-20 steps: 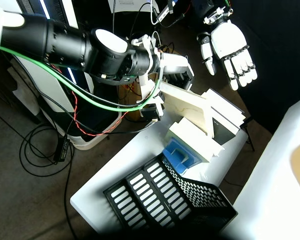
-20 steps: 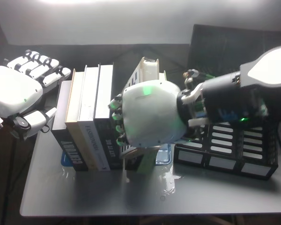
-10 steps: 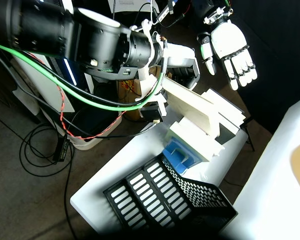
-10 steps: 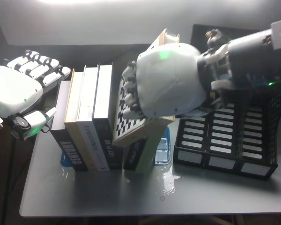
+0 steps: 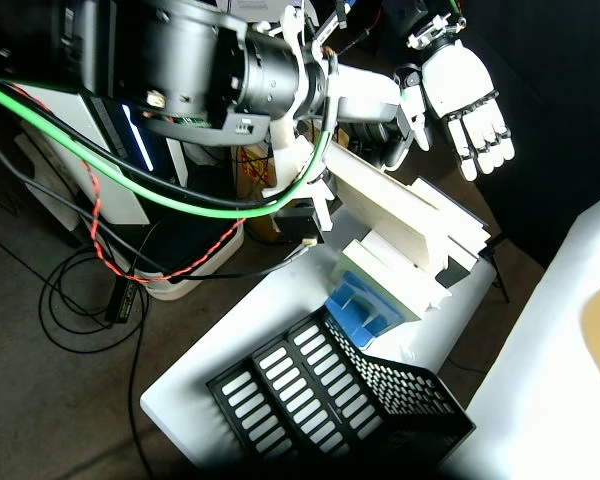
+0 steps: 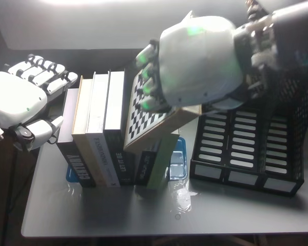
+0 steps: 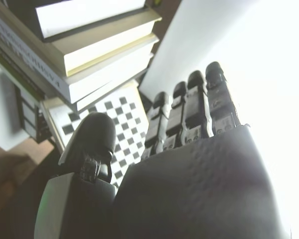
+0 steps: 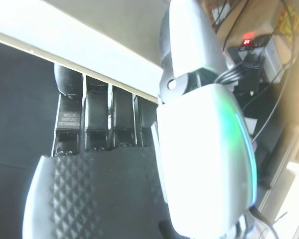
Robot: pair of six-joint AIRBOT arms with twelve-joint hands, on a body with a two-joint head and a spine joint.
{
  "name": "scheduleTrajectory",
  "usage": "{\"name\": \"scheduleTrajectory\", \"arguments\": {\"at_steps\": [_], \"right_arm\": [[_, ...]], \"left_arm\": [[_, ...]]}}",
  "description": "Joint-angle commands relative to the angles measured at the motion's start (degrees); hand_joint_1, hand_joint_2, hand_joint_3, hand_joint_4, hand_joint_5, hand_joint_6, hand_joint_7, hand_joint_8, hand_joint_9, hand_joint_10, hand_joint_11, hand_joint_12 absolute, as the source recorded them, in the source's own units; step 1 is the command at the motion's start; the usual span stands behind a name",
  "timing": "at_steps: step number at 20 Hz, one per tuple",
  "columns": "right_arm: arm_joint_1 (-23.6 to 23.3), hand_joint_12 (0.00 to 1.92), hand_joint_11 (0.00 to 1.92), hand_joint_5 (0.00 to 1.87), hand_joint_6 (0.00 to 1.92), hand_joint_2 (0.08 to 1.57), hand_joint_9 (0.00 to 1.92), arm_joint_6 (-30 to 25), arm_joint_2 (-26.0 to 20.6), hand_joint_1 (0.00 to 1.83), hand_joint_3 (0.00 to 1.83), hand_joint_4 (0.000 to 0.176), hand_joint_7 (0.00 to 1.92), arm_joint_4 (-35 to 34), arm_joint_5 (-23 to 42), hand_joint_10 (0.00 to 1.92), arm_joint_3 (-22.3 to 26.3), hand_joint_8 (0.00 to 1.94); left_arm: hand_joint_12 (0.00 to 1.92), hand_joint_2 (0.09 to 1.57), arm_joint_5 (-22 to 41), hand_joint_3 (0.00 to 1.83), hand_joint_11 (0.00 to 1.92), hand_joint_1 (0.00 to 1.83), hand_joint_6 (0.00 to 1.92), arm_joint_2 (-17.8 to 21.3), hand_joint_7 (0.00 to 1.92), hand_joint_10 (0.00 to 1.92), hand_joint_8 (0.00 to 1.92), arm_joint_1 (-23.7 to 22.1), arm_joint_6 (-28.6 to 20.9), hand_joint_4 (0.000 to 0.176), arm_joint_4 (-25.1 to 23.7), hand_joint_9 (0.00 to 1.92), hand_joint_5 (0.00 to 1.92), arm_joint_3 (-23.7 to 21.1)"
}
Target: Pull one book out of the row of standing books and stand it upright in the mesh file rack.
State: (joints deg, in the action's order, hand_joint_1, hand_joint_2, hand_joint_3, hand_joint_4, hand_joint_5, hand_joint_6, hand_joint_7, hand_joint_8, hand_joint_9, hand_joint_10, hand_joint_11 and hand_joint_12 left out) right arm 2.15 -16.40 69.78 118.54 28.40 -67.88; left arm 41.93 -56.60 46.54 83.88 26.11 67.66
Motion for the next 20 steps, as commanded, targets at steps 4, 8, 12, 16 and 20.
{"name": "scheduleTrajectory", "arguments": {"at_steps": [4, 8, 12, 16, 20], "right_arm": [[-3.7, 1.88, 0.76, 0.73, 1.25, 1.23, 0.84, -4.7, -2.4, 1.19, 0.00, 0.000, 0.81, 1.2, 0.3, 1.63, 0.1, 1.47], [-7.2, 1.78, 0.59, 0.66, 1.41, 1.25, 0.71, -8.9, -4.3, 1.33, 0.00, 0.000, 0.71, 3.2, 1.5, 1.57, 0.5, 1.41], [-10.5, 1.82, 0.46, 0.68, 1.48, 1.27, 0.66, -13.8, -6.4, 1.14, 0.00, 0.007, 0.74, 7.2, 1.8, 1.35, 1.1, 1.38], [-13.8, 1.92, 0.71, 0.76, 1.15, 1.20, 0.90, -20.4, -9.3, 1.23, 0.00, 0.000, 0.92, 14.8, 1.8, 1.54, 2.1, 1.36], [-15.3, 1.88, 0.60, 0.68, 1.27, 1.23, 0.73, -27.6, -12.0, 1.34, 0.00, 0.000, 0.81, 24.7, 1.8, 1.57, 3.4, 1.34]], "left_arm": [[0.00, 1.57, 6.3, 0.15, 0.00, 0.07, 0.01, 0.6, 0.00, 0.00, 0.00, -0.7, 0.0, 0.037, -0.5, 0.00, 0.01, 0.0], [0.00, 1.57, 6.3, 0.16, 0.00, 0.08, 0.00, 0.5, 0.00, 0.00, 0.00, -0.8, 0.0, 0.038, -0.5, 0.00, 0.01, 0.0], [0.00, 1.57, 6.3, 0.16, 0.00, 0.09, 0.00, 0.5, 0.00, 0.00, 0.00, -1.0, -0.1, 0.033, -0.5, 0.00, 0.01, 0.0], [0.00, 1.57, 6.1, 0.14, 0.00, 0.16, 0.01, 0.3, 0.00, 0.00, 0.00, -1.1, -0.1, 0.018, -0.5, 0.00, 0.03, 0.1], [0.00, 1.57, 5.5, 0.14, 0.00, 0.22, 0.02, 0.0, 0.00, 0.00, 0.00, -1.4, -0.1, 0.014, -0.7, 0.00, 0.06, 0.2]]}}
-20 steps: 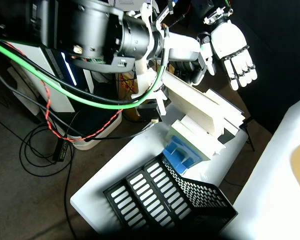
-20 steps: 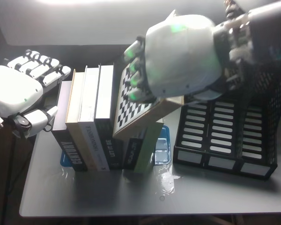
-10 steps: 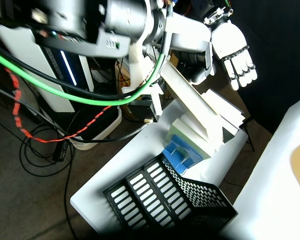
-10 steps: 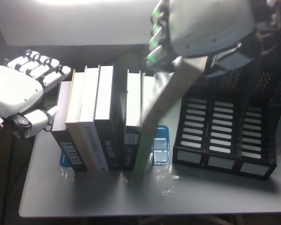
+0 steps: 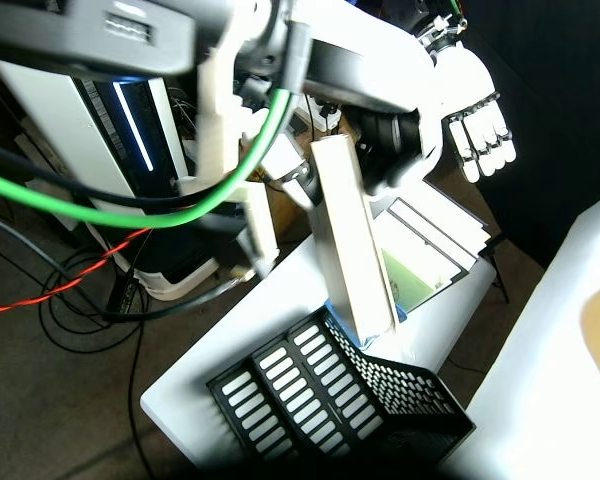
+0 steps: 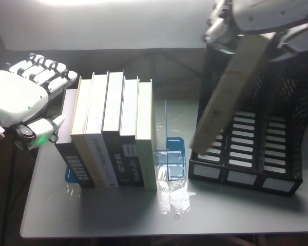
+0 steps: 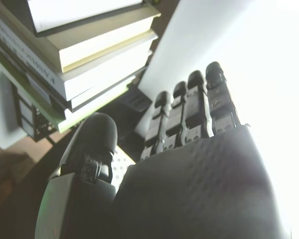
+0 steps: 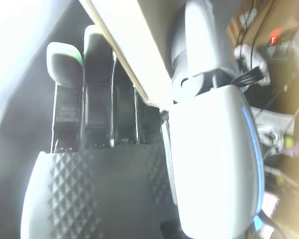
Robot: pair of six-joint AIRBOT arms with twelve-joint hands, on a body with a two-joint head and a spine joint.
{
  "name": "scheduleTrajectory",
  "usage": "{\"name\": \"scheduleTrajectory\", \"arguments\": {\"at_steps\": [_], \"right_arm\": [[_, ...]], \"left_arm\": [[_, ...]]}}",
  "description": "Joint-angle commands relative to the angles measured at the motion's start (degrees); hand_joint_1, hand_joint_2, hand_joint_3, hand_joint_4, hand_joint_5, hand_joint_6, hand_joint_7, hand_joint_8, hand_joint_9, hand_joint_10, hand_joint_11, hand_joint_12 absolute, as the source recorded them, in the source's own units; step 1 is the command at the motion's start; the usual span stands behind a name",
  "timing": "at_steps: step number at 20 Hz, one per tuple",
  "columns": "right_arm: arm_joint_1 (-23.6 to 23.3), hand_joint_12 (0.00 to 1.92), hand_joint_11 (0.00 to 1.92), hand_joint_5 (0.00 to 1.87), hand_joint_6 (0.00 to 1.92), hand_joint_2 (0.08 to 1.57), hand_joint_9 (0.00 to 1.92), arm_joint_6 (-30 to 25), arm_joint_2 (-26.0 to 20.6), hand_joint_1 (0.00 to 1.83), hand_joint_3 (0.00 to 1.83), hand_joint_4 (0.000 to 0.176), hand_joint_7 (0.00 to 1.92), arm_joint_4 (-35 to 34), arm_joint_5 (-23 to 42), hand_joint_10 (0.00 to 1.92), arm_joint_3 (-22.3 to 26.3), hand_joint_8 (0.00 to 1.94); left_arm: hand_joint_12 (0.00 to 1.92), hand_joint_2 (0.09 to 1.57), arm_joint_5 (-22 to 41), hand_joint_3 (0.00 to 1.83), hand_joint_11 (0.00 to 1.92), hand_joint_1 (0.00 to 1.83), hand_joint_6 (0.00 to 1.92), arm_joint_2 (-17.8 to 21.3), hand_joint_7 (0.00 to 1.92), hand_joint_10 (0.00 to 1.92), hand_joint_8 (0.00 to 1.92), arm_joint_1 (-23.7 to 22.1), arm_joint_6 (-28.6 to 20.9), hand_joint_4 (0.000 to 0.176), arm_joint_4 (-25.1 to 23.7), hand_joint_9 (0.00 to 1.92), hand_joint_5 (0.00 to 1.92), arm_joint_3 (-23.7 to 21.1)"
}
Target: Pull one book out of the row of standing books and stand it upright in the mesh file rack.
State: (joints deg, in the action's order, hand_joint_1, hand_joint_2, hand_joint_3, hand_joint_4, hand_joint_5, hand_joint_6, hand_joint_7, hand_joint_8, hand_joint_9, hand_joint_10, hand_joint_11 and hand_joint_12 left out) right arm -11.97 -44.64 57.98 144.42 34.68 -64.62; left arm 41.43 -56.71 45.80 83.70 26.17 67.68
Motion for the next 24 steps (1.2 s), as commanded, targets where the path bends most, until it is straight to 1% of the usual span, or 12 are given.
{"name": "scheduleTrajectory", "arguments": {"at_steps": [1, 4, 5, 6, 9, 11, 12, 13, 14, 16, 20, 24], "right_arm": [[-1.2, 1.87, 0.61, 0.72, 1.23, 1.21, 0.74, -0.6, -0.8, 1.35, 0.00, 0.000, 0.83, 0.6, -4.5, 1.54, 0.0, 1.32], [-1.2, 1.92, 0.61, 0.75, 1.21, 1.21, 0.80, -2.3, -1.6, 1.23, 0.00, 0.000, 0.87, 4.7, -4.8, 1.55, 0.0, 1.34], [-1.1, 1.92, 0.58, 0.72, 1.19, 1.22, 0.72, -2.7, -1.6, 1.32, 0.00, 0.000, 0.81, 5.5, -4.9, 1.62, -0.1, 1.37], [-0.9, 1.91, 0.39, 0.76, 1.29, 1.23, 0.66, -3.5, -1.4, 1.33, 0.00, 0.000, 0.77, 8.0, -5.5, 1.61, -0.3, 1.30], [0.3, 1.75, 0.51, 0.78, 1.28, 1.21, 0.73, -5.7, 0.2, 1.35, 0.00, 0.000, 0.80, 12.1, -6.9, 1.51, -2.0, 1.23], [1.6, 1.79, 0.57, 0.75, 1.24, 1.22, 0.74, -7.6, 1.4, 1.34, 0.00, 0.000, 0.78, 15.1, -7.9, 1.55, -3.3, 1.34], [2.5, 1.82, 0.36, 0.74, 1.32, 1.24, 0.64, -8.8, 2.1, 1.18, 0.01, 0.000, 0.76, 16.5, -8.5, 1.45, -4.2, 1.41], [3.1, 1.80, 0.37, 0.74, 1.34, 1.24, 0.66, -9.5, 2.6, 1.15, 0.00, 0.014, 0.77, 17.3, -8.7, 1.40, -5.0, 1.40], [3.6, 1.76, 0.47, 0.75, 1.26, 1.22, 0.71, -10.1, 3.1, 1.29, 0.00, 0.000, 0.80, 17.9, -9.0, 1.51, -5.6, 1.33], [5.2, 1.77, 0.61, 0.71, 1.19, 1.23, 0.71, -10.8, 4.6, 1.34, 0.00, 0.000, 0.76, 19.8, -10.5, 1.60, -7.1, 1.41], [7.9, 1.65, 0.52, 0.76, 1.30, 1.21, 0.73, -13.7, 9.9, 1.34, 0.00, 0.000, 0.83, 27.5, -13.7, 1.51, -11.2, 1.19], [8.9, 1.74, 0.63, 0.71, 1.16, 1.22, 0.74, -13.7, 14.5, 1.35, 0.00, 0.000, 0.80, 28.2, -16.0, 1.61, -15.6, 1.32]], "left_arm": [[0.00, 1.57, 5.9, 0.12, 0.00, 0.28, 0.02, -0.1, 0.00, 0.00, 0.00, -0.6, 0.0, 0.012, -0.8, 0.00, 0.07, 0.3], [0.00, 1.57, 5.7, 0.10, 0.00, 0.37, 0.02, 0.0, 0.00, 0.00, 0.00, -0.6, 0.0, 0.000, -0.7, 0.00, 0.09, 0.2], [0.00, 1.57, 5.7, 0.08, 0.00, 0.39, 0.01, -0.1, 0.00, 0.00, 0.00, -0.6, 0.0, 0.000, -0.7, 0.00, 0.11, 0.2], [0.00, 1.57, 5.6, 0.07, 0.00, 0.44, 0.01, -0.1, 0.00, 0.00, 0.00, -0.7, 0.0, 0.000, -0.7, 0.00, 0.11, 0.2], [0.00, 1.57, 5.6, 0.04, 0.00, 0.49, 0.00, -0.1, 0.00, 0.00, 0.00, -0.8, 0.0, 0.000, -0.7, 0.00, 0.10, 0.1], [0.00, 1.57, 5.5, 0.02, 0.00, 0.51, 0.00, -0.2, 0.00, 0.00, 0.00, -0.9, 0.0, 0.000, -0.8, 0.00, 0.11, 0.1], [0.00, 1.57, 5.5, 0.03, 0.00, 0.48, 0.00, -0.3, 0.00, 0.00, 0.00, -0.9, 0.0, 0.000, -0.9, 0.00, 0.10, 0.1], [0.00, 1.57, 5.5, 0.03, 0.00, 0.50, 0.00, -0.3, 0.00, 0.00, 0.00, -0.9, 0.0, 0.000, -0.9, 0.00, 0.11, 0.1], [0.00, 1.57, 5.5, 0.02, 0.00, 0.50, 0.00, -0.3, 0.00, 0.00, 0.00, -0.9, 0.0, 0.000, -0.9, 0.00, 0.10, 0.1], [0.00, 1.57, 5.5, 0.02, 0.00, 0.50, 0.01, -0.4, 0.00, 0.00, 0.00, -0.9, 0.0, 0.000, -0.9, 0.00, 0.12, 0.1], [0.00, 1.57, 5.7, 0.05, 0.00, 0.45, 0.00, -0.6, 0.00, 0.00, 0.00, -0.9, 0.0, 0.000, -1.0, 0.00, 0.09, 0.1], [0.00, 1.57, 5.7, 0.08, 0.00, 0.39, 0.00, -1.1, 0.00, 0.00, 0.00, -1.0, -0.1, 0.009, -1.4, 0.00, 0.06, 0.4]]}}
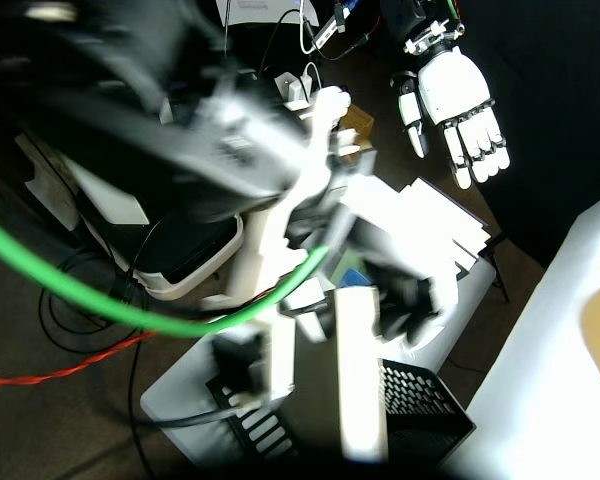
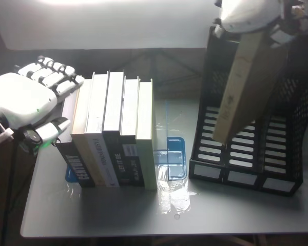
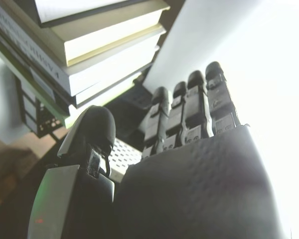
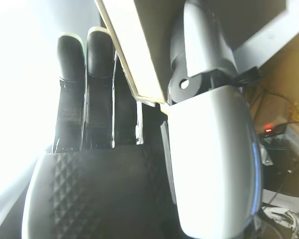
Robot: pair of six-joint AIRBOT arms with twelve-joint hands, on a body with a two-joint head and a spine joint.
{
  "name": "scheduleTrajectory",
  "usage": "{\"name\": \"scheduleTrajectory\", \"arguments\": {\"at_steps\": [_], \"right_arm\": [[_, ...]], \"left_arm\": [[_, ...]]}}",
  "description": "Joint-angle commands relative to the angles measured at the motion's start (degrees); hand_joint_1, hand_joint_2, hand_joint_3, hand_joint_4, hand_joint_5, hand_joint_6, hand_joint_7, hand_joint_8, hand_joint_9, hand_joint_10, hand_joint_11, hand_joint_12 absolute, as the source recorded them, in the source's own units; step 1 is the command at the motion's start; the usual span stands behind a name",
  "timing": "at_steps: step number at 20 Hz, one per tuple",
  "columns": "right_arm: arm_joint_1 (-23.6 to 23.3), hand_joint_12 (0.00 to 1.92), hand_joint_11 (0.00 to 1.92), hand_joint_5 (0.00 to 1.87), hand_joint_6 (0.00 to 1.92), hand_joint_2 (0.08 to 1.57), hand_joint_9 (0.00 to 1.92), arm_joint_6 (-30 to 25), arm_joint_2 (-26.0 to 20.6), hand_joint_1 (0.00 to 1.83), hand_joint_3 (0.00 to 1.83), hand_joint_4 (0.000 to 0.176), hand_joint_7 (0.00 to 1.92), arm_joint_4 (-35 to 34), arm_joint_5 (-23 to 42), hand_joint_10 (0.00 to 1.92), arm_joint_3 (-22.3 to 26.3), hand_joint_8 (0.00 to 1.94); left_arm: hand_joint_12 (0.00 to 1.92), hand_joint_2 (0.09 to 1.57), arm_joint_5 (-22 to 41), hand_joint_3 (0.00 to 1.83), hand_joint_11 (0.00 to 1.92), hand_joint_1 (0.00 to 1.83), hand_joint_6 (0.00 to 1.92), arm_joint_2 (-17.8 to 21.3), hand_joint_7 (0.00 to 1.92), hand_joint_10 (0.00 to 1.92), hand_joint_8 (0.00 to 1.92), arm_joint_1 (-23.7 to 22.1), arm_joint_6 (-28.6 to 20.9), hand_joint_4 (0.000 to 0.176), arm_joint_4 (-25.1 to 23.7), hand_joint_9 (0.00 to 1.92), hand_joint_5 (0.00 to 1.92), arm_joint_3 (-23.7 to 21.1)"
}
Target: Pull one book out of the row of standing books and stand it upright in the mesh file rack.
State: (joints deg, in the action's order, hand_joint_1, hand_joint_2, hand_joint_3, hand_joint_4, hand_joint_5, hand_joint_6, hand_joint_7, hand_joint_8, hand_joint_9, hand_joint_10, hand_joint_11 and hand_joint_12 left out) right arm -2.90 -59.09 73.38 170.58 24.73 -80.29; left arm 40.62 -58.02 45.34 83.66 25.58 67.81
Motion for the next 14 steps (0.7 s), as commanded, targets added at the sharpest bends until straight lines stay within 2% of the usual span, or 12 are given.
{"name": "scheduleTrajectory", "arguments": {"at_steps": [1, 2, 5, 7, 8, 9, 11, 13, 14], "right_arm": [[-0.1, 1.78, 0.64, 0.69, 1.14, 1.24, 0.71, 1.0, 0.0, 1.34, 0.00, 0.000, 0.78, 2.0, -6.4, 1.66, -0.6, 1.37], [0.1, 1.84, 0.68, 0.74, 1.05, 1.22, 0.76, 1.9, 1.0, 1.35, 0.00, 0.000, 0.82, 2.0, -6.9, 1.65, -1.3, 1.34], [0.7, 1.79, 0.49, 0.76, 1.18, 1.20, 0.70, 3.2, 4.1, 1.35, 0.00, 0.000, 0.88, 2.0, -7.7, 1.58, -4.1, 1.18], [1.0, 1.77, 0.36, 0.72, 1.29, 1.21, 0.65, 3.1, 6.0, 1.35, 0.00, 0.000, 0.89, 2.0, -8.6, 1.60, -6.6, 1.14], [1.1, 1.73, 0.40, 0.76, 1.24, 1.20, 0.69, 3.0, 6.9, 1.35, 0.00, 0.000, 0.92, 2.0, -8.8, 1.57, -7.6, 1.07], [1.2, 1.70, 0.47, 0.80, 1.14, 1.18, 0.71, 3.0, 7.9, 1.36, 0.00, 0.000, 0.97, 2.0, -9.1, 1.53, -8.9, 1.03], [1.3, 1.70, 0.48, 0.80, 1.12, 1.17, 0.71, 3.0, 9.2, 1.36, 0.00, 0.000, 0.98, 2.0, -9.7, 1.53, -10.9, 1.02], [1.4, 1.74, 0.45, 0.81, 1.14, 1.18, 0.69, 2.9, 10.1, 1.36, 0.00, 0.000, 0.95, 2.0, -10.2, 1.55, -12.6, 1.06], [1.5, 1.88, 0.44, 0.72, 1.09, 1.23, 0.60, 2.8, 10.1, 1.34, 0.00, 0.000, 0.84, 2.0, -10.3, 1.69, -13.1, 1.35]], "left_arm": [[0.00, 1.57, 6.5, 0.07, 0.00, 0.41, 0.00, 0.0, 0.00, 0.00, 0.00, -0.5, -0.2, 0.007, -0.9, 0.00, 0.07, 0.4], [0.00, 1.57, 6.5, 0.07, 0.00, 0.39, 0.00, -0.2, 0.00, 0.00, 0.00, -0.6, -0.5, 0.014, -1.2, 0.00, 0.06, 0.6], [0.00, 1.57, 6.8, 0.08, 0.00, 0.36, 0.00, -0.6, 0.00, 0.00, 0.00, -0.6, -1.5, 0.000, -1.8, 0.00, 0.07, 1.1], [0.00, 1.57, 7.2, 0.08, 0.00, 0.38, 0.01, -0.6, 0.00, 0.00, 0.00, -0.7, -1.6, 0.000, -2.0, 0.00, 0.08, 1.1], [0.00, 1.57, 7.2, 0.07, 0.00, 0.37, 0.00, -0.7, 0.00, 0.00, 0.00, -0.7, -1.7, 0.000, -2.0, 0.00, 0.08, 1.2], [0.00, 1.57, 7.2, 0.08, 0.00, 0.36, 0.00, -0.9, 0.00, 0.00, 0.00, -0.7, -2.0, 0.009, -2.3, 0.00, 0.05, 1.4], [0.00, 1.57, 7.2, 0.08, 0.00, 0.35, 0.00, -1.6, 0.00, 0.00, 0.00, -0.7, -2.9, 0.012, -2.9, 0.00, 0.05, 2.0], [0.00, 1.57, 7.4, 0.09, 0.00, 0.35, 0.00, -2.0, 0.00, 0.00, 0.00, -0.9, -3.1, 0.007, -3.3, 0.00, 0.06, 2.2], [0.00, 1.57, 7.5, 0.09, 0.00, 0.32, 0.00, -2.0, 0.00, 0.00, 0.00, -0.9, -3.1, 0.009, -3.4, 0.00, 0.06, 2.3]]}}
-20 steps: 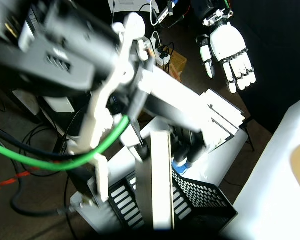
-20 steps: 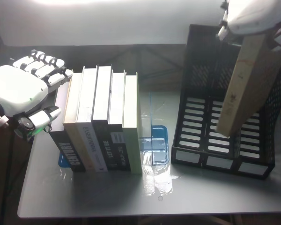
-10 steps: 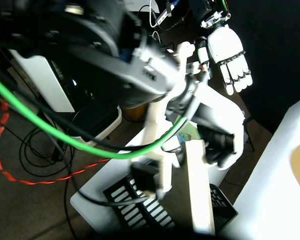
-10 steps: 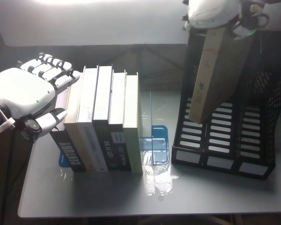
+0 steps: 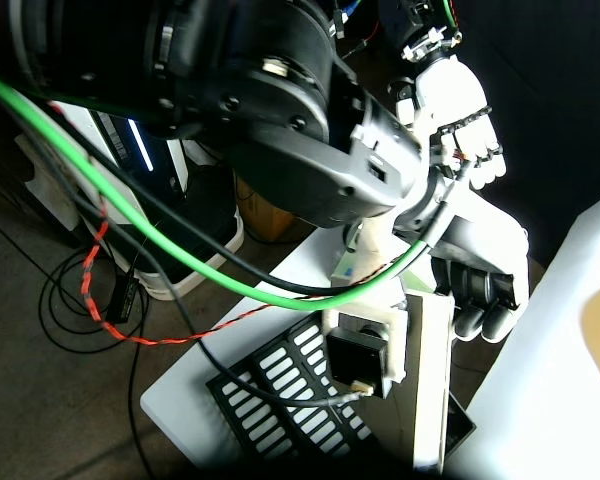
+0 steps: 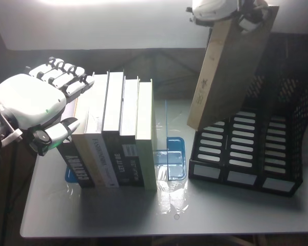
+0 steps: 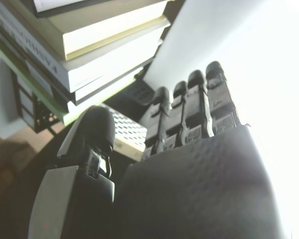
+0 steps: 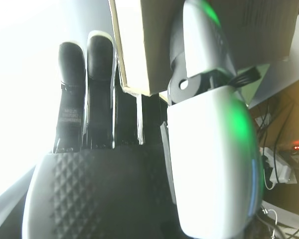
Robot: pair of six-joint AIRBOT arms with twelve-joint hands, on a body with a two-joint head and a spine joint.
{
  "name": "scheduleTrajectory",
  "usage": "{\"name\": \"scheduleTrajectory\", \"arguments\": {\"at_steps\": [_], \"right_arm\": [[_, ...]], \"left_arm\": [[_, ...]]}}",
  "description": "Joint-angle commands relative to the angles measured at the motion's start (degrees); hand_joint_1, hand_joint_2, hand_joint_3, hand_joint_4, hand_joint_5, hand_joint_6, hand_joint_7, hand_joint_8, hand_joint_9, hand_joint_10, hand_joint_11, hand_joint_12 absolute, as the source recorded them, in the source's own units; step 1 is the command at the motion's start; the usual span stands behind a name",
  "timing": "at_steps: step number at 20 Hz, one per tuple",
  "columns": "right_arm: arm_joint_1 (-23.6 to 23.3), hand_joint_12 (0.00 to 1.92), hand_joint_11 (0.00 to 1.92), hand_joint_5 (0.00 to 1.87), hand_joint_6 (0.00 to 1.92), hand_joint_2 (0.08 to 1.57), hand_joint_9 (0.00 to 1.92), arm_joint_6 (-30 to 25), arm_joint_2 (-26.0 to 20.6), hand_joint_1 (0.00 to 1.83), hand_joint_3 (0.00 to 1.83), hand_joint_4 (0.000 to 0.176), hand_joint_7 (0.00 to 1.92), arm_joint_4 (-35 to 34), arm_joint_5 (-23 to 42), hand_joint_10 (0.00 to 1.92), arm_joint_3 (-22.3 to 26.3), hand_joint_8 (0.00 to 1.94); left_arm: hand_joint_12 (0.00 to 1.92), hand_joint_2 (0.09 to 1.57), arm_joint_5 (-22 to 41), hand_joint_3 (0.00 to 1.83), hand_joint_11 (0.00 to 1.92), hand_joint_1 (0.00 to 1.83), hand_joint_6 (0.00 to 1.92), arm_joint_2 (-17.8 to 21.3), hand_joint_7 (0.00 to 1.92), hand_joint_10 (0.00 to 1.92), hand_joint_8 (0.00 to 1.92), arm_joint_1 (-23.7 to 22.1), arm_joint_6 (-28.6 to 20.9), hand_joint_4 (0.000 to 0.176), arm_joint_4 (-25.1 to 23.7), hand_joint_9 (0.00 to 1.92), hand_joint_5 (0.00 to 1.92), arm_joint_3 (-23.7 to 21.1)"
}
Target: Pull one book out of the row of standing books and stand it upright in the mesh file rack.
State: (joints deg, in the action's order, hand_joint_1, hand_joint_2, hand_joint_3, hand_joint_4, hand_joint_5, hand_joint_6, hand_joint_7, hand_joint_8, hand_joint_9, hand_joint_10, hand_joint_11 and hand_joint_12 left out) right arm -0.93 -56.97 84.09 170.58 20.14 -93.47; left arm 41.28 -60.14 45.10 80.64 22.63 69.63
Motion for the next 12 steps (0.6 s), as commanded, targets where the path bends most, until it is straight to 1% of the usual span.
{"name": "scheduleTrajectory", "arguments": {"at_steps": [1, 2, 3, 4, 5, 6, 7, 8, 9, 10, 11, 12], "right_arm": [[0.0, 1.91, 0.62, 0.75, 1.03, 1.23, 0.76, 0.4, -0.3, 1.25, 0.00, 0.000, 0.82, 2.0, -6.1, 1.81, -1.0, 1.52], [0.7, 1.92, 0.58, 0.75, 0.98, 1.24, 0.65, -0.4, 0.2, 1.33, 0.00, 0.000, 0.84, 2.0, -6.8, 1.80, -2.1, 1.42], [1.8, 1.92, 0.53, 0.67, 1.10, 1.25, 0.61, -1.1, 0.7, 1.34, 0.00, 0.000, 0.81, 2.0, -7.5, 1.75, -3.5, 1.39], [3.1, 1.90, 0.49, 0.65, 1.17, 1.25, 0.63, -2.0, 1.4, 1.34, 0.00, 0.000, 0.84, 2.0, -7.9, 1.72, -4.8, 1.32], [3.7, 1.86, 0.36, 0.72, 1.15, 1.24, 0.58, -2.3, 1.9, 1.34, 0.00, 0.000, 0.87, 2.0, -8.3, 1.68, -5.5, 1.30], [4.0, 1.83, 0.29, 0.75, 1.16, 1.23, 0.57, -3.0, 2.4, 1.34, 0.00, 0.000, 0.87, 2.0, -8.4, 1.66, -6.3, 1.28], [4.3, 1.77, 0.17, 0.77, 1.28, 1.24, 0.52, -4.0, 2.8, 1.33, 0.00, 0.000, 0.81, 2.0, -8.7, 1.65, -7.1, 1.28], [4.5, 1.74, 0.24, 0.79, 1.23, 1.22, 0.58, -4.2, 3.3, 1.34, 0.00, 0.000, 0.86, 2.0, -8.9, 1.60, -8.0, 1.20], [4.8, 1.72, 0.27, 0.78, 1.24, 1.22, 0.60, -4.6, 3.7, 1.34, 0.00, 0.000, 0.84, 2.0, -9.1, 1.61, -8.7, 1.22], [5.0, 1.71, 0.17, 0.75, 1.30, 1.24, 0.54, -5.1, 3.7, 1.33, 0.00, 0.000, 0.80, 2.0, -9.2, 1.65, -9.1, 1.28], [5.4, 1.73, 0.17, 0.75, 1.28, 1.24, 0.55, -5.6, 3.9, 1.33, 0.00, 0.000, 0.80, 2.0, -9.4, 1.64, -9.8, 1.31], [5.7, 1.71, 0.19, 0.77, 1.27, 1.24, 0.55, -5.6, 4.2, 1.33, 0.00, 0.000, 0.81, 2.0, -9.4, 1.63, -10.3, 1.28]], "left_arm": [[0.00, 1.57, 6.9, 0.10, 0.00, 0.28, 0.00, 0.0, 0.00, 0.00, 0.00, -0.7, -0.2, 0.018, -0.6, 0.00, 0.05, 0.5], [0.00, 1.57, 7.1, 0.11, 0.00, 0.24, 0.00, -0.1, 0.00, 0.00, 0.00, -0.7, -0.3, 0.021, -0.6, 0.00, 0.04, 0.5], [0.00, 1.57, 7.3, 0.12, 0.00, 0.23, 0.00, -0.1, 0.00, 0.00, 0.00, -0.7, -0.8, 0.016, -0.9, 0.00, 0.05, 0.6], [0.00, 1.57, 7.6, 0.13, 0.00, 0.21, 0.00, -0.1, 0.00, 0.00, 0.00, -0.7, -1.1, 0.017, -1.0, 0.00, 0.05, 0.6], [0.00, 1.57, 7.8, 0.13, 0.00, 0.22, 0.00, -0.2, 0.00, 0.00, 0.00, -0.7, -1.2, 0.016, -1.2, 0.00, 0.05, 0.6], [0.00, 1.57, 8.0, 0.13, 0.00, 0.22, 0.00, -0.2, 0.00, 0.00, 0.00, -0.7, -1.6, 0.016, -1.4, 0.00, 0.05, 0.6], [0.00, 1.57, 8.2, 0.14, 0.00, 0.23, 0.00, -0.3, 0.00, 0.00, 0.00, -0.7, -1.9, 0.015, -1.6, 0.00, 0.05, 0.6], [0.00, 1.57, 8.3, 0.14, 0.00, 0.23, 0.00, -0.4, 0.00, 0.00, 0.00, -0.7, -2.0, 0.020, -1.8, 0.00, 0.04, 0.7], [0.00, 1.57, 8.4, 0.14, 0.00, 0.23, 0.00, -0.6, 0.00, 0.00, 0.00, -0.7, -2.1, 0.020, -2.1, 0.00, 0.05, 0.8], [0.00, 1.57, 8.4, 0.13, 0.00, 0.26, 0.00, -0.7, 0.00, 0.00, 0.00, -0.7, -2.2, 0.018, -2.3, 0.00, 0.05, 0.8], [0.00, 1.57, 8.5, 0.12, 0.00, 0.26, 0.00, -1.1, 0.00, 0.00, 0.00, -0.8, -2.6, 0.014, -2.6, 0.00, 0.05, 1.1], [0.00, 1.57, 8.7, 0.12, 0.00, 0.26, 0.00, -1.3, 0.00, 0.00, 0.00, -0.8, -3.2, 0.019, -2.9, 0.00, 0.04, 1.3]]}}
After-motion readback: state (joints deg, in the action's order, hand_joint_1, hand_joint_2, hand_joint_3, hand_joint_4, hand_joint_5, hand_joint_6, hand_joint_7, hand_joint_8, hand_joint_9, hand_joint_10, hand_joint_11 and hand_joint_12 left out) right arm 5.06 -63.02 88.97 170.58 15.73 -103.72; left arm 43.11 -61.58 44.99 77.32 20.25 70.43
